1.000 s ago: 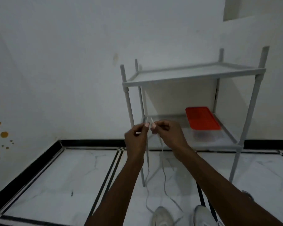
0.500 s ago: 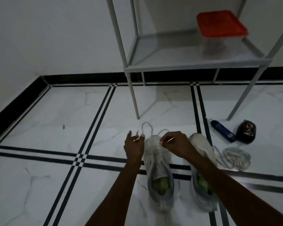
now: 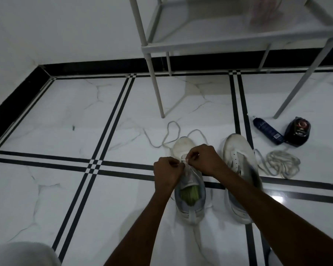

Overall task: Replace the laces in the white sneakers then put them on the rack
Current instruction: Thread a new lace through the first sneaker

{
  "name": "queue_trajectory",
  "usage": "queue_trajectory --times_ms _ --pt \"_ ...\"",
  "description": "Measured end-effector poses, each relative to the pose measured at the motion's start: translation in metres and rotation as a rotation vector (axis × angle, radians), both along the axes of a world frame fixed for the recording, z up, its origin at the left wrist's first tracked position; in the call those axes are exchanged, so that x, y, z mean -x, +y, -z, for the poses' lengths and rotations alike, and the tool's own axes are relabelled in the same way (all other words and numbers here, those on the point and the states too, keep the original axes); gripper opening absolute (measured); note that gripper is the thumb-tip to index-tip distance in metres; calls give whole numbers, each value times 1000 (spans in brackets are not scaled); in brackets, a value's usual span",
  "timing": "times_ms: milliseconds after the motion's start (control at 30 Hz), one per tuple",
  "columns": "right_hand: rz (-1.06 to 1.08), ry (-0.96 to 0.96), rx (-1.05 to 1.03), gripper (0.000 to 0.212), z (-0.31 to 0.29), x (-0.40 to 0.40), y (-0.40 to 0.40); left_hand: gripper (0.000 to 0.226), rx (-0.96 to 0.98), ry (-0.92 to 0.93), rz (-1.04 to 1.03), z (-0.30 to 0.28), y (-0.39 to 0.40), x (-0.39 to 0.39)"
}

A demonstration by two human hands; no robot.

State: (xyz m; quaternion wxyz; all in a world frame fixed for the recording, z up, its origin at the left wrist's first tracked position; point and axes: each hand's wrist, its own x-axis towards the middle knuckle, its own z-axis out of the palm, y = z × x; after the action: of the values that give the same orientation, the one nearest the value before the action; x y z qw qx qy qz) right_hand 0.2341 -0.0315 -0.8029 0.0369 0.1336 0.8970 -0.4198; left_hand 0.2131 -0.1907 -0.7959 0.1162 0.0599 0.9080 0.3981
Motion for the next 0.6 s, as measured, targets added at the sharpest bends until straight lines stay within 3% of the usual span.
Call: queue_trajectory --times_ms 300,600 --pt "34 12 0 10 11 -2 -4 10 -341 -224 -191 18 -1 1" --pt "211 -14 182 10 12 -9 -10 9 -382 -249 -231 24 0 3"
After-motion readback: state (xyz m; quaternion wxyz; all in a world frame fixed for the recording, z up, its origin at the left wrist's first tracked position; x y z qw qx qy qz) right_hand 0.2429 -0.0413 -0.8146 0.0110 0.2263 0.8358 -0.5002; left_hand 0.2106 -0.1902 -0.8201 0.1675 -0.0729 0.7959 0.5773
